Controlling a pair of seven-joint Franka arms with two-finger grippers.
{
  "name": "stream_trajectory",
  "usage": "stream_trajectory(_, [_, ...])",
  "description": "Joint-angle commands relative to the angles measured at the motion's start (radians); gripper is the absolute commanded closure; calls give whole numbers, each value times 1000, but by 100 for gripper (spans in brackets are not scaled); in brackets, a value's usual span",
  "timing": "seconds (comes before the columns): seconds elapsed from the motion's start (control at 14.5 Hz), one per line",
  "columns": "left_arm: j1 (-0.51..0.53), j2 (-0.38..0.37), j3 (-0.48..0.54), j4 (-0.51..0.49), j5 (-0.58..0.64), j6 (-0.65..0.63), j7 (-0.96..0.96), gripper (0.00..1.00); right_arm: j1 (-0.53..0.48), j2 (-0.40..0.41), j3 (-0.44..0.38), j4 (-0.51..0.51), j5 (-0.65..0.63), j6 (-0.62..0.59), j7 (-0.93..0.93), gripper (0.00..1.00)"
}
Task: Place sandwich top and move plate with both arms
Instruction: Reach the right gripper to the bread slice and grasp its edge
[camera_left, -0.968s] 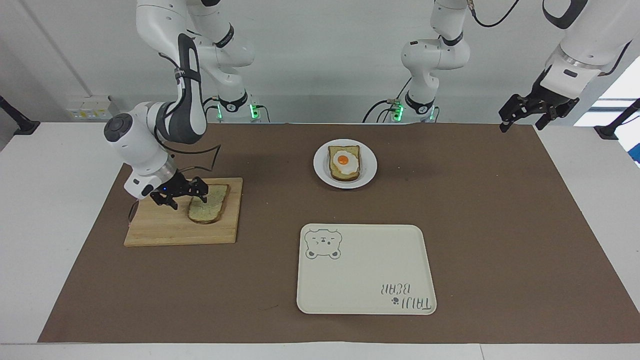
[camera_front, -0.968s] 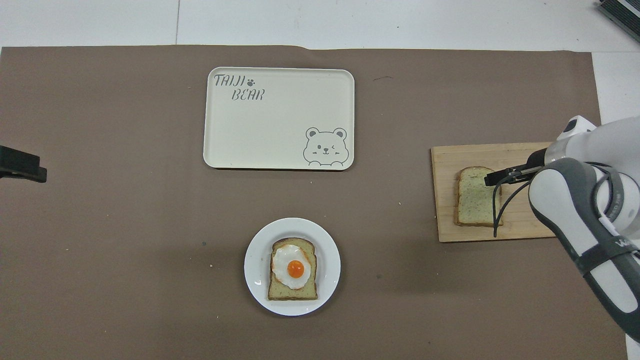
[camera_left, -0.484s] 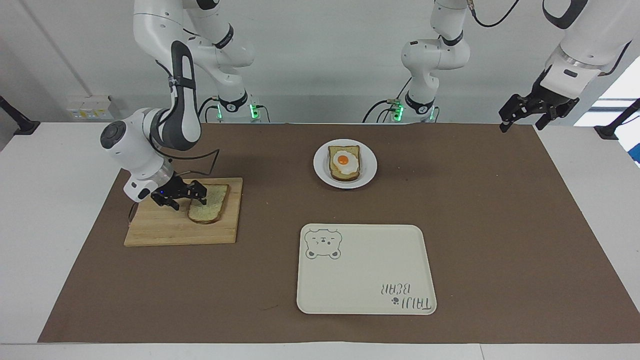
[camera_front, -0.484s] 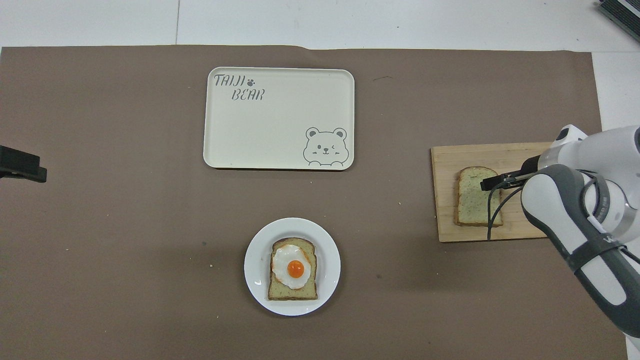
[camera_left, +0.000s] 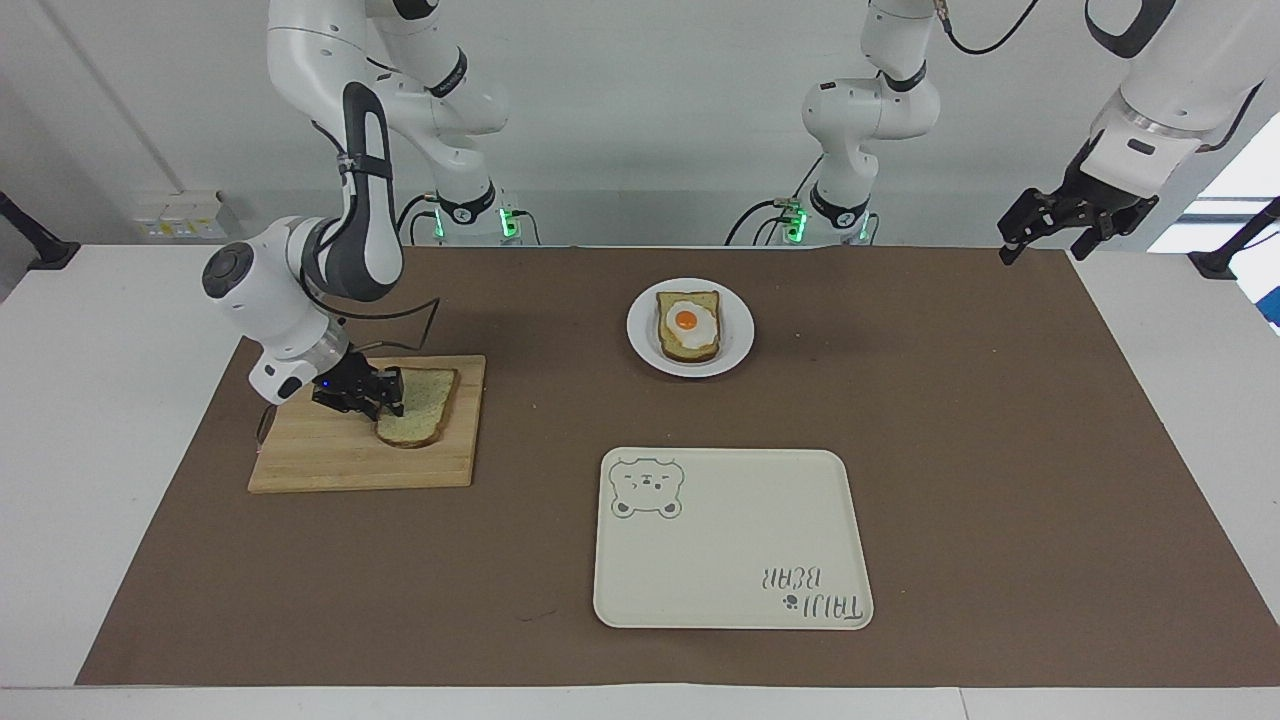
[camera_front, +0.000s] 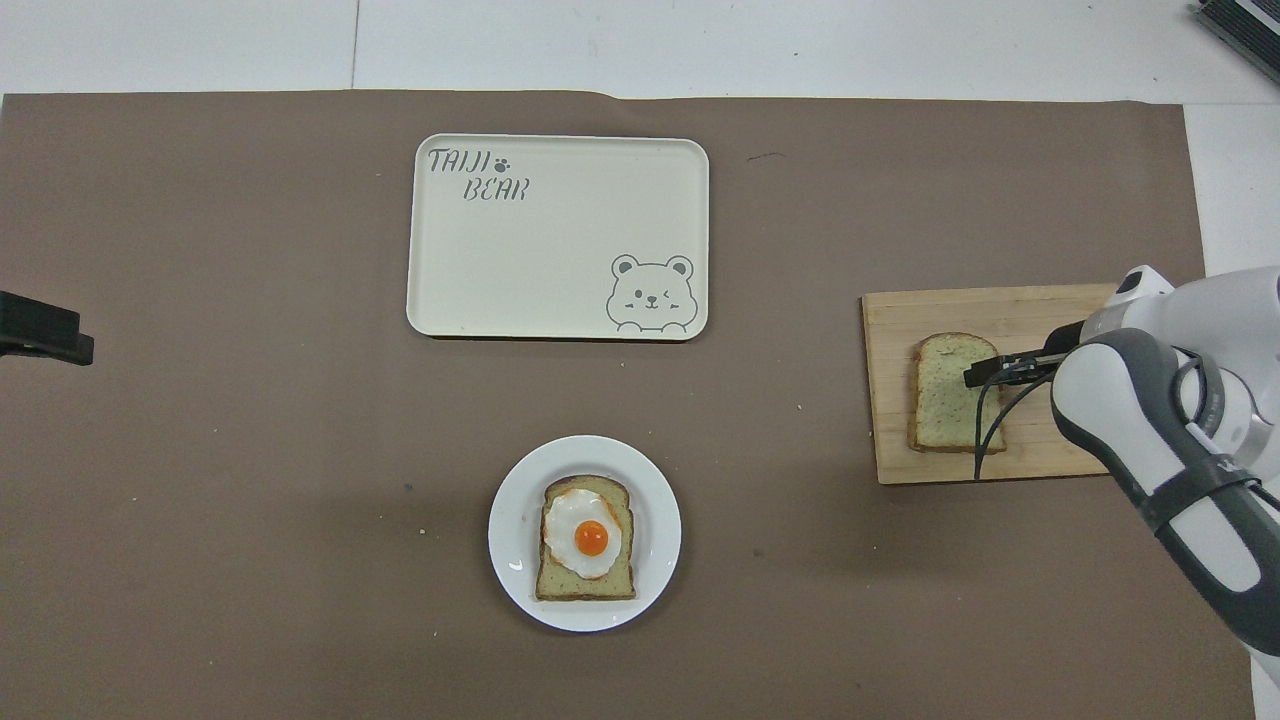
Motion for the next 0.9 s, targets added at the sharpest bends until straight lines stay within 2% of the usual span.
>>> stream_trajectory(0.0, [-2, -12, 5, -3, -9, -16, 4, 0, -3, -3, 7, -14, 30, 14, 54, 100])
stream_trajectory(0.62, [-2, -14, 5, -3, -9, -16, 4, 0, 5, 9, 7, 6, 25, 7, 65, 100])
stream_trajectory(0.83, [-2, -12, 5, -3, -9, -16, 4, 0, -1, 6, 7, 60, 27, -50, 70, 100])
